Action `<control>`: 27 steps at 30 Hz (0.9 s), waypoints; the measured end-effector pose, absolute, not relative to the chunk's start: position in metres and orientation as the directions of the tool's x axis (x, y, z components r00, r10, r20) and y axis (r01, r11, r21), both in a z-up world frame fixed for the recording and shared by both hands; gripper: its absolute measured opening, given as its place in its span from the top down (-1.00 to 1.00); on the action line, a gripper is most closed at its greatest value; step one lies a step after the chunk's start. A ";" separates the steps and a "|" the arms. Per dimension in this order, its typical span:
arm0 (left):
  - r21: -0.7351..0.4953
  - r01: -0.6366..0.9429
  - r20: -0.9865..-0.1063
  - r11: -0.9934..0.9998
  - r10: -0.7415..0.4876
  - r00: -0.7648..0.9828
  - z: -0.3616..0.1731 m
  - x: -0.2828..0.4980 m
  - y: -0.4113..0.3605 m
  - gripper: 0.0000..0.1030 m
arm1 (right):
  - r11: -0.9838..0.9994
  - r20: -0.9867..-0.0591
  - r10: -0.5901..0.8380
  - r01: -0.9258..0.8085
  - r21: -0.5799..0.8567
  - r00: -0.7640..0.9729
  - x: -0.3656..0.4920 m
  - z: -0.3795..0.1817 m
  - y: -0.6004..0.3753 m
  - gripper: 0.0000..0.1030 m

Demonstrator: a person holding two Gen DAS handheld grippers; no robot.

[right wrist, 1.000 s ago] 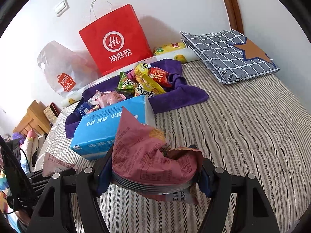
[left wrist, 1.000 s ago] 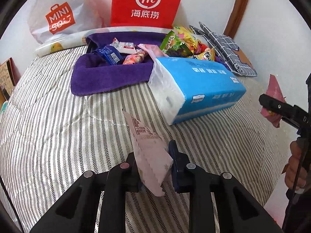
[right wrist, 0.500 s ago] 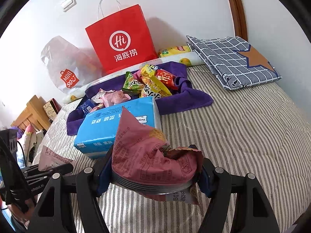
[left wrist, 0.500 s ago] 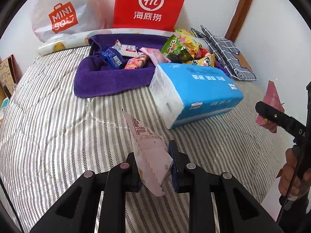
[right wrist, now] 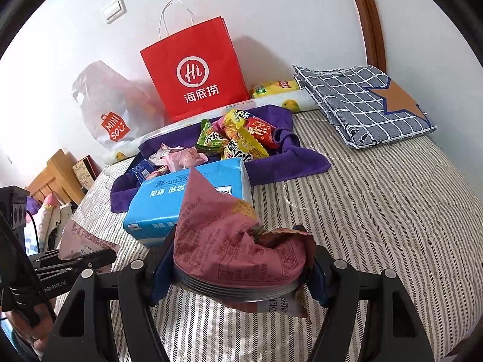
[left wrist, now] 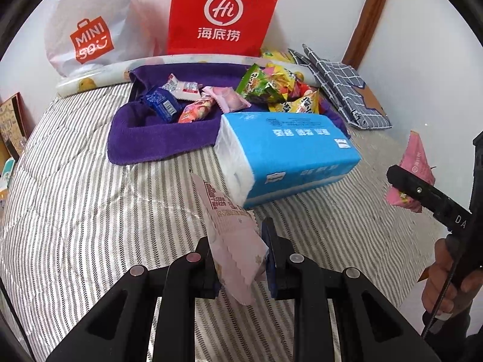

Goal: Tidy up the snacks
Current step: 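Carry the pink chip bag with the right gripper while the left carries the wrapper toward the towel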

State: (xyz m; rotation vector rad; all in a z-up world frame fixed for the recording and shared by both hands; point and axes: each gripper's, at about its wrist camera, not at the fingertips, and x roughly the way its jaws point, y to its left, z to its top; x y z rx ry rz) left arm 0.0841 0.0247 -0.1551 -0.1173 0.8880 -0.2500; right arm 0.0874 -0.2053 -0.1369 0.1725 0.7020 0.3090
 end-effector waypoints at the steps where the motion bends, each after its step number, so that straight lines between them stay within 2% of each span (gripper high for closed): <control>1: -0.205 0.170 -0.750 0.964 -0.266 0.605 -0.154 0.084 0.023 0.57 | 0.940 -0.604 0.337 -0.221 0.261 0.722 0.087 -0.136 -0.206 -0.35; 27: -0.214 0.175 -0.712 0.961 -0.277 0.645 -0.120 0.089 0.010 0.57 | 0.947 -0.545 0.321 -0.255 0.196 0.774 0.089 -0.097 -0.197 -0.35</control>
